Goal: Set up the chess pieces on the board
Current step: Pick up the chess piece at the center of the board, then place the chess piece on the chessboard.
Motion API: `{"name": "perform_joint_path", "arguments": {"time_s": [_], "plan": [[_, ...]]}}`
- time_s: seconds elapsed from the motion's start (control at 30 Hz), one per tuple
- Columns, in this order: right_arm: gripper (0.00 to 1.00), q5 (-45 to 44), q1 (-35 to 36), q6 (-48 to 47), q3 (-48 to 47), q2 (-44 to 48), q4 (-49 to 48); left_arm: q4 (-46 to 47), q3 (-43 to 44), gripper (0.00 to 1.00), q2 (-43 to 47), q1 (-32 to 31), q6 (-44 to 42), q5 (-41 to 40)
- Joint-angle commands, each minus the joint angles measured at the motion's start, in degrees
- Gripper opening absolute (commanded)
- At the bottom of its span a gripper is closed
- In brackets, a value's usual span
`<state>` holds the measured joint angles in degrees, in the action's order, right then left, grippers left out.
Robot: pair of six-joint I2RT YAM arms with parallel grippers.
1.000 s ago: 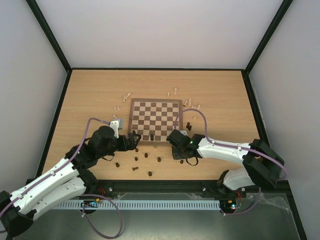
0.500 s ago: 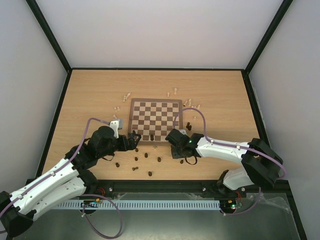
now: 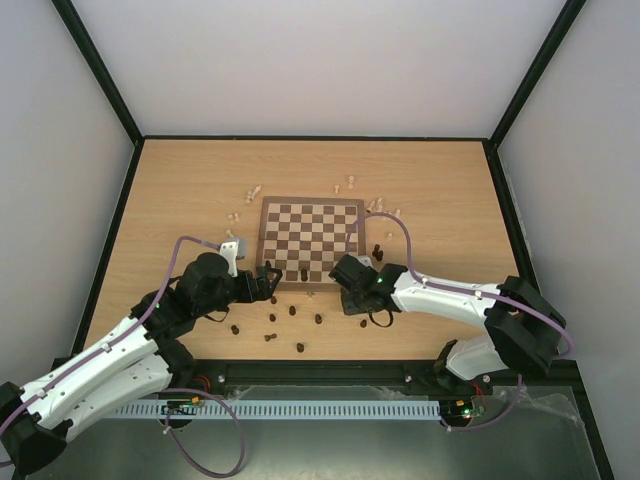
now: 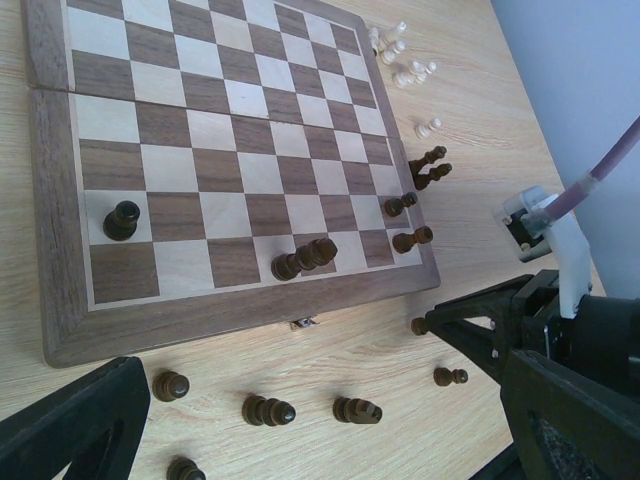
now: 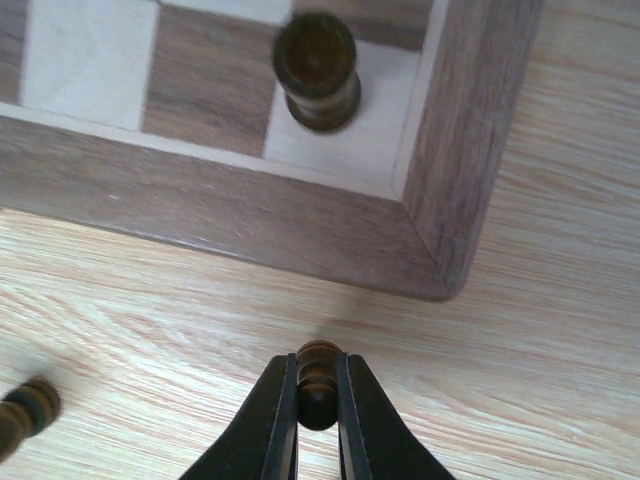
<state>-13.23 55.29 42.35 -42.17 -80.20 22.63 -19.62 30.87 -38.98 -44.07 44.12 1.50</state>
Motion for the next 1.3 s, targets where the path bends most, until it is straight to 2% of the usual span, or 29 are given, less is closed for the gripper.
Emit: {"name": "perform_joint_path", "arguments": {"time_s": [0.0, 0.23, 0.37, 0.5, 0.9, 1.27], "plan": [[0.05, -0.33, 0.47, -1.30, -4.08, 0.16, 4.60, 1.25, -0.79, 0.99, 0.40, -0.22, -0.17, 0.26], [0.06, -0.66, 0.49, -4.59, -13.37, -1.16, 7.97, 0.93, -0.55, 0.99, 0.65, -0.22, -0.13, -0.09], [0.06, -3.00, 0.19, -6.92, -19.59, -5.42, 10.03, 1.23, -0.61, 0.99, 0.28, -0.22, -0.17, -0.09], [0.06, -1.41, -2.59, -9.82, -23.02, -10.27, 8.93, 1.05, -0.54, 0.99, 0.41, -0.22, -0.17, -0.09], [0.06, -0.23, -8.03, -13.06, -24.54, -18.20, 6.41, 0.37, -0.26, 0.99, 0.50, -0.22, -0.30, -0.66], [0.06, -0.43, -9.21, -13.87, -25.13, -19.95, 5.51, 0.45, -0.16, 0.99, 0.32, -0.22, -0.36, -0.89]]}}
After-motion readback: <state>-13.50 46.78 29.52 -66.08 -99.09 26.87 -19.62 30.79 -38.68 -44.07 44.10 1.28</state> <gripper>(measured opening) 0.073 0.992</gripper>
